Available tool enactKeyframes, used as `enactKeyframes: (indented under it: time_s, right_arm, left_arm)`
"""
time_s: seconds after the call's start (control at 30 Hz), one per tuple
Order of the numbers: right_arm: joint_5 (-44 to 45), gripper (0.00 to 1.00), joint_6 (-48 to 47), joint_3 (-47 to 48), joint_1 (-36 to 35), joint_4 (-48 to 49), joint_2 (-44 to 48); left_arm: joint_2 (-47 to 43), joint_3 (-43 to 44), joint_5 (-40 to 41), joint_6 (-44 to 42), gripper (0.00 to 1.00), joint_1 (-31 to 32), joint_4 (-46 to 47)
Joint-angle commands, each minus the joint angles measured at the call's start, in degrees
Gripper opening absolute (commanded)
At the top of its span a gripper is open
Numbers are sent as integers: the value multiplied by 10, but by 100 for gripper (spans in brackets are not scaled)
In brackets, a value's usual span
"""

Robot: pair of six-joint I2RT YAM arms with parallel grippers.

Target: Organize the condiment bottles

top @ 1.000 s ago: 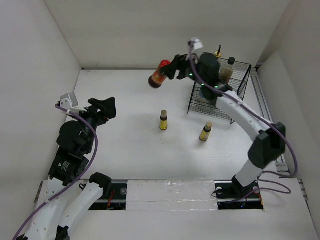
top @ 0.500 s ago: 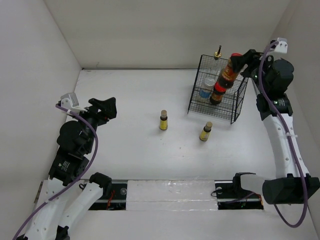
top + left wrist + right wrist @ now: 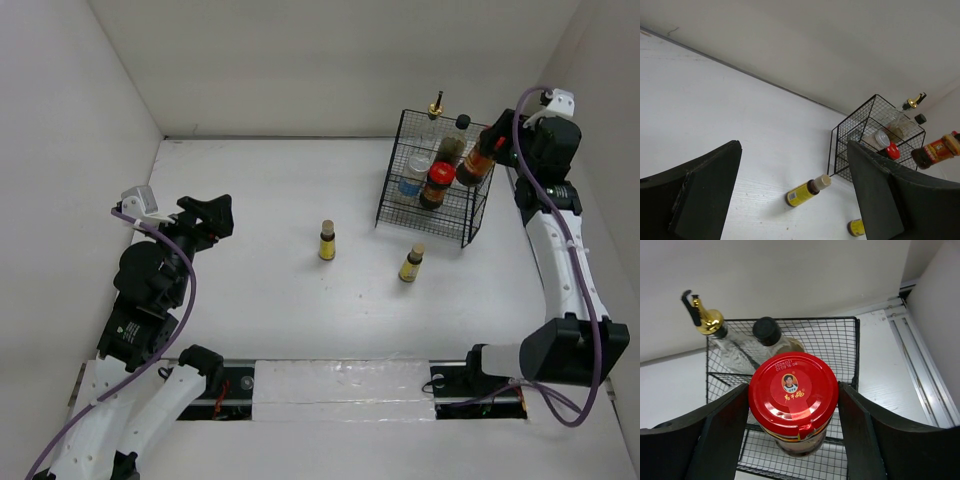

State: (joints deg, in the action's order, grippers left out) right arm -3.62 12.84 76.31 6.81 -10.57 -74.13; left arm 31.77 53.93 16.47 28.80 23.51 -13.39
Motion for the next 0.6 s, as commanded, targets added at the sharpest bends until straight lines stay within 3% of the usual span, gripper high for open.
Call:
enactKeyframes:
  time_s: [0.0, 0.33, 0.57]
  right_arm:
    - [31, 50, -10, 50, 7, 91, 5]
    - [69, 52, -15, 44, 12, 125, -40]
    - [106, 52, -21, -23, 1, 198, -40]
  left_arm:
    - [4, 6, -6, -2, 82, -2, 23]
    - [9, 1, -6, -2, 82, -2, 23]
    - [15, 1, -6, -2, 82, -2, 23]
